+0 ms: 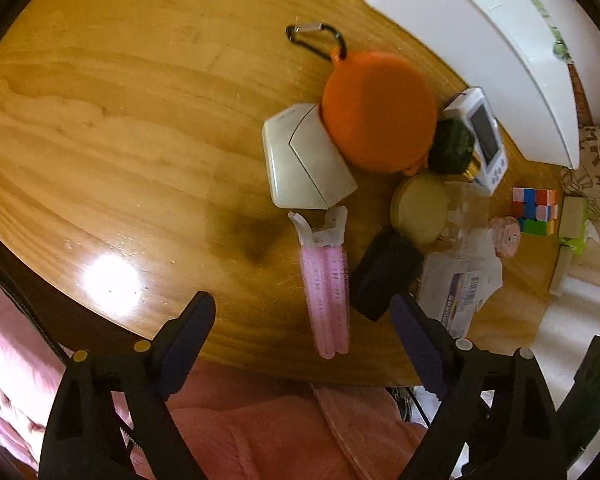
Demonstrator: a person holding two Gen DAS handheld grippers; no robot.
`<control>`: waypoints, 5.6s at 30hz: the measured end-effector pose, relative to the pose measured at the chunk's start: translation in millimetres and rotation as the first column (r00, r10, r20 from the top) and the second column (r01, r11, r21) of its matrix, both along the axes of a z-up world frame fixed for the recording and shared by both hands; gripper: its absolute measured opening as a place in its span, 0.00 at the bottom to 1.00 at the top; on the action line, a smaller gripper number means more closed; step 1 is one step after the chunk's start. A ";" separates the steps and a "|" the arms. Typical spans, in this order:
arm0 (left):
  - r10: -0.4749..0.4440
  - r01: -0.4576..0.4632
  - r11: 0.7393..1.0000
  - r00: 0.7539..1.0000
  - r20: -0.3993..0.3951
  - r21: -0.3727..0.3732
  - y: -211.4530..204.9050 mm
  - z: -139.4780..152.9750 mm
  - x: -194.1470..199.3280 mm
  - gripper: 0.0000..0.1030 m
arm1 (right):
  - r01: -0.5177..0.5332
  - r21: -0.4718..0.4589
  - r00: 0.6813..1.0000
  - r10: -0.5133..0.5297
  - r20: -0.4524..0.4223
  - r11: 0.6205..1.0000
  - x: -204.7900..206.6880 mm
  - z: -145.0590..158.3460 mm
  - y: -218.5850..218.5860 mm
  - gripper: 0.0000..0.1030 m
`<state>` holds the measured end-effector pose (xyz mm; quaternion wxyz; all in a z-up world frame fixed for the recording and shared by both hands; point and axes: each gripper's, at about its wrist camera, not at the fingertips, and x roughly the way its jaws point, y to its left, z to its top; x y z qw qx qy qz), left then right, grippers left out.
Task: Organize rigid objects
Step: 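Move both tools toward the items, left toward the pink comb, right toward the clear box, then close the left gripper on the pink comb while the right gripper grasps the clear box, then lift the pink comb and clear box and carry both over the white bin, then open the left gripper dropping the comb while the right gripper releases the box into the bin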
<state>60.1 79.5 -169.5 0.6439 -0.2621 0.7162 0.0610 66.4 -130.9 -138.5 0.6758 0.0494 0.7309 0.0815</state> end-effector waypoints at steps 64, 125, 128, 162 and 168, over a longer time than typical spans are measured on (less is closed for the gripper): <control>-0.011 0.021 0.994 0.996 0.089 -0.105 -20.4 28.4 3.4 0.28 | 0.045 0.067 0.994 -0.051 0.096 0.997 -40.0 27.0 -18.0 0.62; -0.401 0.265 0.915 0.507 0.763 0.304 -61.5 126.1 184.5 0.28 | 0.005 -0.041 0.645 0.028 0.764 0.999 147.5 104.7 -7.7 0.60; -0.399 0.267 0.915 0.505 0.765 0.301 -61.8 117.4 193.0 0.28 | 0.020 -0.034 0.667 0.012 0.745 0.999 158.6 91.4 -10.7 0.60; -0.307 0.057 0.947 0.452 0.838 0.316 -29.7 161.0 140.5 0.80 | 0.117 0.167 0.593 -0.204 0.779 0.979 111.3 139.8 -49.6 0.82; -0.306 0.021 0.944 0.425 0.852 0.329 -24.5 174.0 108.9 0.80 | 0.119 0.166 0.576 -0.205 0.791 0.979 78.0 149.3 -52.2 0.82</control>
